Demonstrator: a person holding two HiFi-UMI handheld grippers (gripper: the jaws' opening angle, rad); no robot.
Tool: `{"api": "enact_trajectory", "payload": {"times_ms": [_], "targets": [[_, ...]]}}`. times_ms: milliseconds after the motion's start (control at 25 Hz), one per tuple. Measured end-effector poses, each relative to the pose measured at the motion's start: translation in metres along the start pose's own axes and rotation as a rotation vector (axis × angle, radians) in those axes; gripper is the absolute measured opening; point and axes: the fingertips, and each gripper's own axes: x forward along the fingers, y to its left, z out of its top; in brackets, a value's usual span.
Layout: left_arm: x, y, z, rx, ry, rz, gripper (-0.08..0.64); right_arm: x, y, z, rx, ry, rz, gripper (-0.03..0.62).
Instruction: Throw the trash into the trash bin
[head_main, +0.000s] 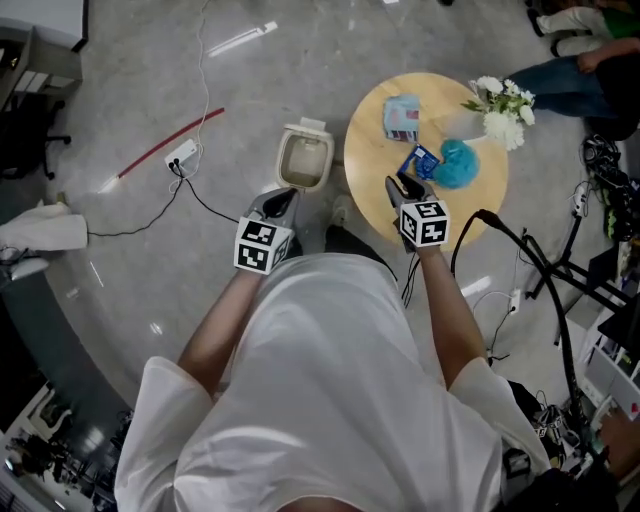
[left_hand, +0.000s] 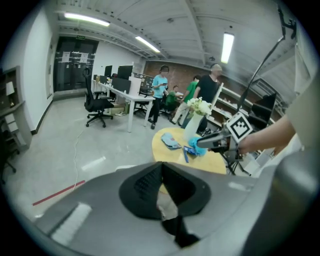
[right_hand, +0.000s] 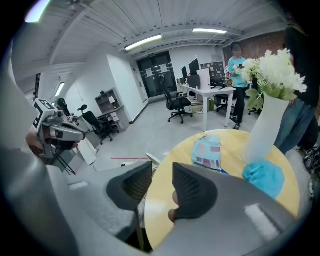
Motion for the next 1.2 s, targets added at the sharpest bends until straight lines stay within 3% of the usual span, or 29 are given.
{"api": "enact_trajectory", "payload": {"times_ms": [760,1200], "targets": [[0.01,0.007,-0.011,-0.121,0.02,0.127,0.005,0.094,-0.092,-0.009,-0.211,0.227,-0.029,0.196],[0.018,0.011,-0.011,-0.182,0.021,0.176,0.005,0.142,-0.105,-0.019,-0.383,0.37,-0.021,0.211]]}}
